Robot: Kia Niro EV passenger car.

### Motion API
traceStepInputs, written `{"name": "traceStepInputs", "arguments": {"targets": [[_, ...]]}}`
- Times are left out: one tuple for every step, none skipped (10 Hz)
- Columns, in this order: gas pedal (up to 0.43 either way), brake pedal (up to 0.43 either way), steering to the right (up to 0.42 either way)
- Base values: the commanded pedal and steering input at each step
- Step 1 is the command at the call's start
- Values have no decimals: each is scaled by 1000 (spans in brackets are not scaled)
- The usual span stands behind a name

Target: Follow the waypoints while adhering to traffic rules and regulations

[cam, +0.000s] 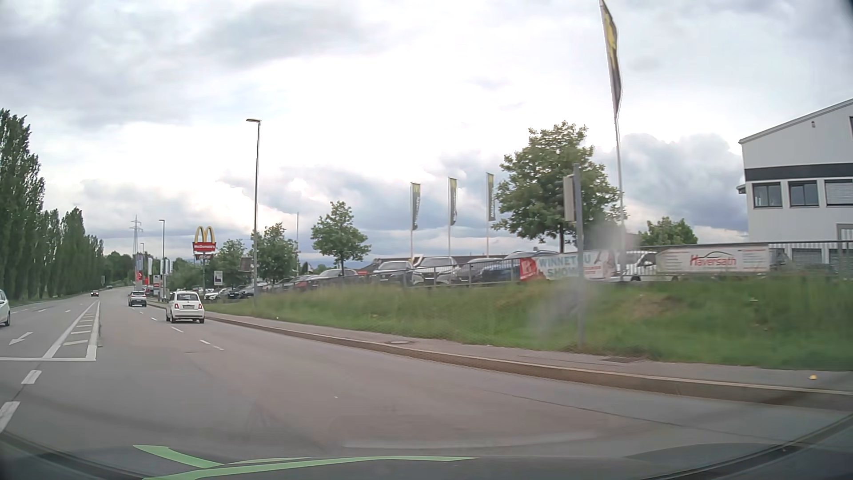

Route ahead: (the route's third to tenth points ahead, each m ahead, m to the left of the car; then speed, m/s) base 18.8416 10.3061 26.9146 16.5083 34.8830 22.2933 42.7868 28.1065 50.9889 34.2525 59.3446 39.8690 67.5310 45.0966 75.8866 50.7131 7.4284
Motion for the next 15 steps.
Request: {"name": "traceStepInputs", "arguments": {"targets": [[130,0,-203],[130,0,-194],[130,0,-188],[130,0,-181],[130,0,-175],[130,0,-174],[138,0,-172],[138,0,-170],[150,0,-165],[150,0,-161],[150,0,-153],[150,0,-148],[150,0,-142],[150,0,-133],[150,0,-122]]}}
